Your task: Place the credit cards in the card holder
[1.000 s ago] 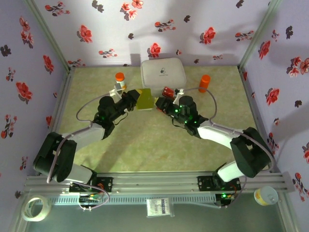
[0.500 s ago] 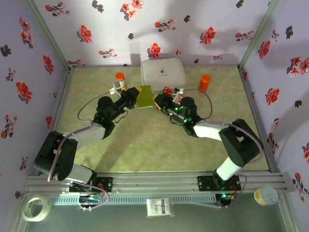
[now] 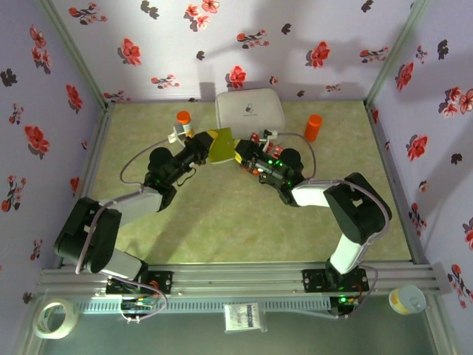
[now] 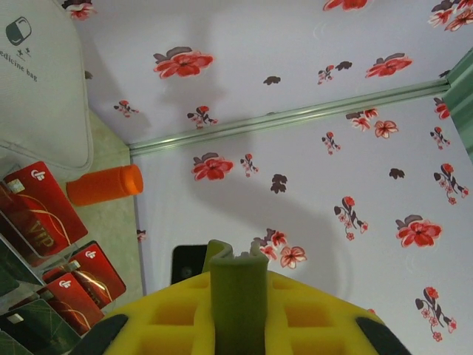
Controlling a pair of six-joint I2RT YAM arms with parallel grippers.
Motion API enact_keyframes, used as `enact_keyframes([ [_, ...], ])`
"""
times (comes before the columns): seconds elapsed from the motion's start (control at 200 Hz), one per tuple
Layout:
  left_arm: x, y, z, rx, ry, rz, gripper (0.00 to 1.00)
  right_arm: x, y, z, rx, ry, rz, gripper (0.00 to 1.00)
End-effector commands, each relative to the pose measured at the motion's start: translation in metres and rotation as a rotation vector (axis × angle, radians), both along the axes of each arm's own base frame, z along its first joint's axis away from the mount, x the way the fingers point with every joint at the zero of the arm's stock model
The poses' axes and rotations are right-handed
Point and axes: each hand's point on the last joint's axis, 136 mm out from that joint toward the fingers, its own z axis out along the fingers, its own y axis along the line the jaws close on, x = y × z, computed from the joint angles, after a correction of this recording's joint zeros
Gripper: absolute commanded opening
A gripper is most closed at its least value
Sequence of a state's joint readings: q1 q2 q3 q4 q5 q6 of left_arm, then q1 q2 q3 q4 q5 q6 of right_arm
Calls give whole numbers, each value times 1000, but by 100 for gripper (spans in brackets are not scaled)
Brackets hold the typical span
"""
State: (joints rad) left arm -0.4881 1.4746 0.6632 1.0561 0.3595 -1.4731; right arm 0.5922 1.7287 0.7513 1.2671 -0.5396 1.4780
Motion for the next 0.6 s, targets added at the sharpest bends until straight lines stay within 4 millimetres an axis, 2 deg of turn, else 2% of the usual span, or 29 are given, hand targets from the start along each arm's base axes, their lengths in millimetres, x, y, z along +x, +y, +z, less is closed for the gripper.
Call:
enact_keyframes([
  [0.0, -4, -9, 19, -29, -60, -39, 0, -13, 7, 28, 66, -79, 82, 12],
  [0.09, -4, -9, 13, -22, -51, -39, 0, -14, 7, 28, 67, -79, 90, 0],
  [0.25, -3, -7, 8, -11, -47, -32, 0, -15, 6, 23, 60, -71, 87, 0],
  [0.51, 0, 17, -4, 23, -38, 21, 53, -18, 1, 0, 4, -39, 59, 0],
  [0.6, -2, 29, -14, 56, -23, 39, 67, -20, -1, -12, -29, -22, 50, 0],
])
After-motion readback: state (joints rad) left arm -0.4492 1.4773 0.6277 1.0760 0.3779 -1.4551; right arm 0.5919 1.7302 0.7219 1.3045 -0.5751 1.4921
